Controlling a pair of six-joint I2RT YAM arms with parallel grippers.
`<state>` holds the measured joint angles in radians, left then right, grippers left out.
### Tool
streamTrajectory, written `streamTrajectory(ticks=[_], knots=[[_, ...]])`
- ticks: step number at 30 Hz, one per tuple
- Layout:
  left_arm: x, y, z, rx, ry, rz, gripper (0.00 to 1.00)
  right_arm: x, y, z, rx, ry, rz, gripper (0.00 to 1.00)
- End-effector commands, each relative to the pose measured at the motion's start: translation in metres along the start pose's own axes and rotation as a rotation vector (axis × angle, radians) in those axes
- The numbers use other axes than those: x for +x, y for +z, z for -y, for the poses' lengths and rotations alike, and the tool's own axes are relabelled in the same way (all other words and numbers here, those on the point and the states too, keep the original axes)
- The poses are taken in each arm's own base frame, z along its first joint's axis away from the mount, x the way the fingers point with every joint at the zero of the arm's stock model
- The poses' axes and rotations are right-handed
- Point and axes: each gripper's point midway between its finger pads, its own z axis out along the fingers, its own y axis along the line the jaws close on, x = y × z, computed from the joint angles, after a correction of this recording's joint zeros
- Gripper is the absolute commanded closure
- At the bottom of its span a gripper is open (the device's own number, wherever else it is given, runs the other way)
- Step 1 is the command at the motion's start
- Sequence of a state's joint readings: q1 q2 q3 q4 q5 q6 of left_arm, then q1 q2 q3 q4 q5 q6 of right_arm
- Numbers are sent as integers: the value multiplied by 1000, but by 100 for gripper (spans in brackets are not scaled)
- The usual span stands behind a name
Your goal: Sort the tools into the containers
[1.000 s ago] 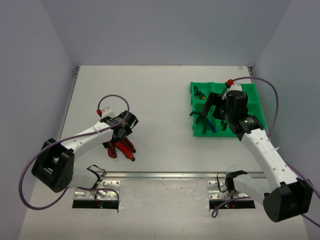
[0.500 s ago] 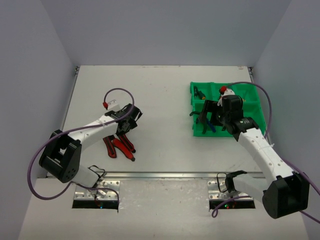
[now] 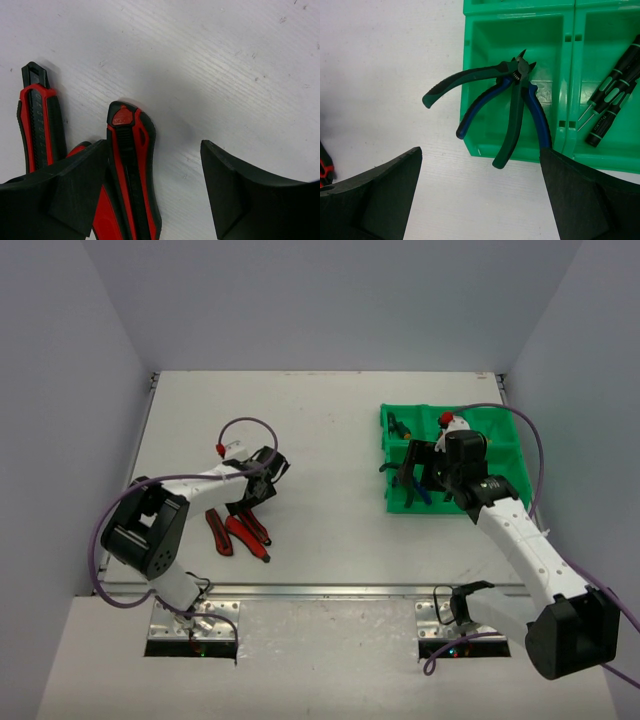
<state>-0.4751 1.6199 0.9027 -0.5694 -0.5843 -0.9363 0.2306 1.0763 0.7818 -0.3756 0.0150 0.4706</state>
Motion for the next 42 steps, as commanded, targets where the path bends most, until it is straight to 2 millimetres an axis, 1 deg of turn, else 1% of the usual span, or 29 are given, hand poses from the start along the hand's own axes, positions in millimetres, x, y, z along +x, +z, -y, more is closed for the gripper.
streamTrajectory(ticks=[1, 10, 12, 17, 19, 20, 22, 23, 25, 27, 28, 29, 31, 33, 34, 36, 37, 39, 40, 41, 42], knots=[[-6, 3, 2, 15, -35, 25, 29, -10, 0, -5, -26, -9, 45, 1], [20, 18, -1, 6, -36, -41, 30, -9, 1, -5, -27, -6, 44, 1], [24, 21, 1, 17, -39, -47, 31, -8, 2, -8, -46, -4, 36, 1], [39, 27, 9, 57, -34, -96, 38, -7, 2, -12, -66, 0, 34, 1], [41, 27, 17, 94, -42, -109, 40, -6, 3, -12, -67, 0, 32, 1], [42, 27, 19, 102, -40, -113, 45, -6, 3, -12, -67, 1, 32, 1], [44, 27, 24, 127, -35, -122, 65, -7, 4, -13, -72, 3, 32, 1], [44, 27, 26, 140, -31, -128, 72, -6, 4, -13, -74, 4, 31, 1], [43, 25, 32, 166, -32, -131, 81, -5, 6, -14, -81, 5, 28, 1], [39, 21, 40, 209, -31, -126, 94, -4, 7, -18, -102, 6, 23, 1], [38, 18, 44, 228, -28, -129, 98, -3, 8, -21, -123, 4, 18, 1], [37, 15, 48, 253, -27, -128, 100, -3, 9, -25, -148, 2, 18, 1], [31, 5, 60, 315, -24, -113, 100, -1, 9, -41, -241, -4, 14, 1], [28, -12, 74, 394, 2, -98, 100, 5, 3, -68, -405, 16, -6, 1], [25, -22, 82, 432, 5, -83, 100, 6, 0, -85, -504, 28, 4, 1], [20, -51, 100, 521, 14, -47, 100, 17, -23, -128, -766, 58, -46, 1], [21, -75, 111, 587, 27, -24, 100, 21, -29, -141, -824, 51, -59, 1], [18, -105, 124, 663, 19, 1, 100, 26, -37, -165, -891, -5, -64, 1], [17, -118, 129, 695, 12, 5, 100, 30, -40, -178, -912, -41, -68, 1], [17, -126, 132, 715, 3, 0, 100, 38, -42, -190, -917, -75, -78, 1], [17, -135, 136, 731, -7, -8, 100, 50, -45, -206, -919, -123, -87, 1]])
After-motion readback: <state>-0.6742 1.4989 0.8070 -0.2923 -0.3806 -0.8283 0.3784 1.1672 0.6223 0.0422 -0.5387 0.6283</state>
